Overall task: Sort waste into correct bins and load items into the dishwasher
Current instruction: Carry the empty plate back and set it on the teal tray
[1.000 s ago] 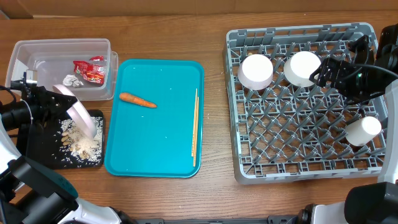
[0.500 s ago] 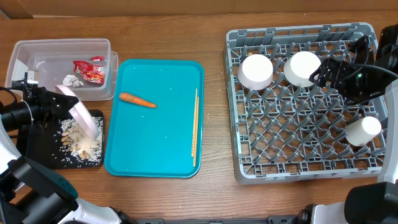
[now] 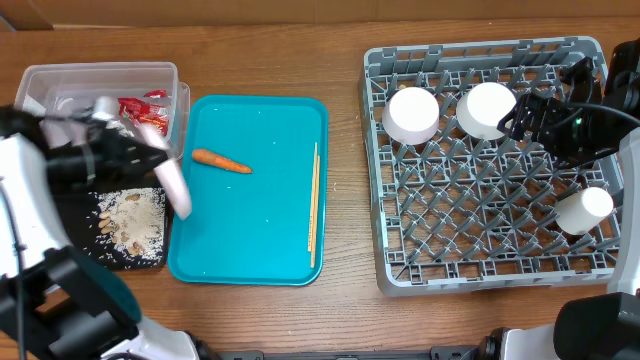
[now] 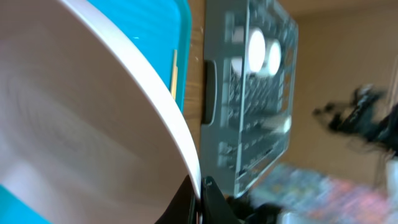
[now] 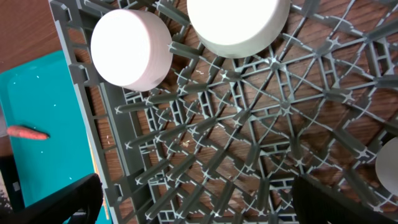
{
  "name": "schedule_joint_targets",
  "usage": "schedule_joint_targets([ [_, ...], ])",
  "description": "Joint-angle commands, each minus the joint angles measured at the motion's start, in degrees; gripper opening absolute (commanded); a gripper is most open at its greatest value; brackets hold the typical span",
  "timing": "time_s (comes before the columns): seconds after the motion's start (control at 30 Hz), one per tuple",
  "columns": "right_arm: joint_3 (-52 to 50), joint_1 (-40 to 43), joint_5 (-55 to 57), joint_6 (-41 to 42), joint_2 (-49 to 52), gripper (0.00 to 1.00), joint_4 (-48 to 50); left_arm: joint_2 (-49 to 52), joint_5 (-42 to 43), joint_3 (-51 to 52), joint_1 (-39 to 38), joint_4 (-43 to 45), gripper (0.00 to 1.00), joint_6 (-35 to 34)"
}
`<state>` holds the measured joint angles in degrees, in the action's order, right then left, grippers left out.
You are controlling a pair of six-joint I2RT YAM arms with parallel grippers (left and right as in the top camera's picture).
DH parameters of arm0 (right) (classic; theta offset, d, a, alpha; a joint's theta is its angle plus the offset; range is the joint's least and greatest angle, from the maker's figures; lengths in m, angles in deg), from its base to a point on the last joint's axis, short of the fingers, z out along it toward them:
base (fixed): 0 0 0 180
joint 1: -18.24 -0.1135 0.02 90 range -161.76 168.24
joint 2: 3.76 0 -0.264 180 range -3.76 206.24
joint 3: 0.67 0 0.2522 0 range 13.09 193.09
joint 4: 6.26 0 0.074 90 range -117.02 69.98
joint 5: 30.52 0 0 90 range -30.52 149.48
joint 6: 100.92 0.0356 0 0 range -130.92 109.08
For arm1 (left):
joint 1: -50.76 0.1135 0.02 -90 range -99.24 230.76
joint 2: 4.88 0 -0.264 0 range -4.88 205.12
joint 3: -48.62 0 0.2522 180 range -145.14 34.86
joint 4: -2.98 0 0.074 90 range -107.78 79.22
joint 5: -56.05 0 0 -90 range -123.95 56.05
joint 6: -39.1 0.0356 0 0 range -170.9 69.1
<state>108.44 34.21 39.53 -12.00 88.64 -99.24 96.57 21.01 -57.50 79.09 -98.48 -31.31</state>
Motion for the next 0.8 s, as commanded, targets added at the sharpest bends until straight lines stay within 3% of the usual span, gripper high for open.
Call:
schedule_joint_targets([
  [0.0, 1.25, -0.22, 0.42, -0.24, -1.05, 1.00, 0.17, -2.86, -7.13, -1.14, -10.27, 4.83, 0.04, -6.95],
  [0.13, 1.25, -0.22, 0.42, -0.24, -1.05, 1.00, 0.15, -2.10, -20.87, -1.14, -25.40, 14.49, 0.04, -19.15],
  [0.37, 1.25, -0.22, 0.42, -0.24, -1.05, 1.00, 0.17, 1.40, -40.87, -1.11, -45.64, 21.64, 0.04, -30.91],
  [0.6, 1.22, -0.22, 0.42, -0.24, -1.05, 1.00, 0.15, 7.26, -45.99, -1.14, -56.83, 25.77, 0.04, -34.12],
  [0.77, 1.20, -0.22, 0.37, -0.24, -1.05, 1.00, 0.00, 8.59, -50.69, -1.11, -57.59, 25.44, 0.04, -36.79],
])
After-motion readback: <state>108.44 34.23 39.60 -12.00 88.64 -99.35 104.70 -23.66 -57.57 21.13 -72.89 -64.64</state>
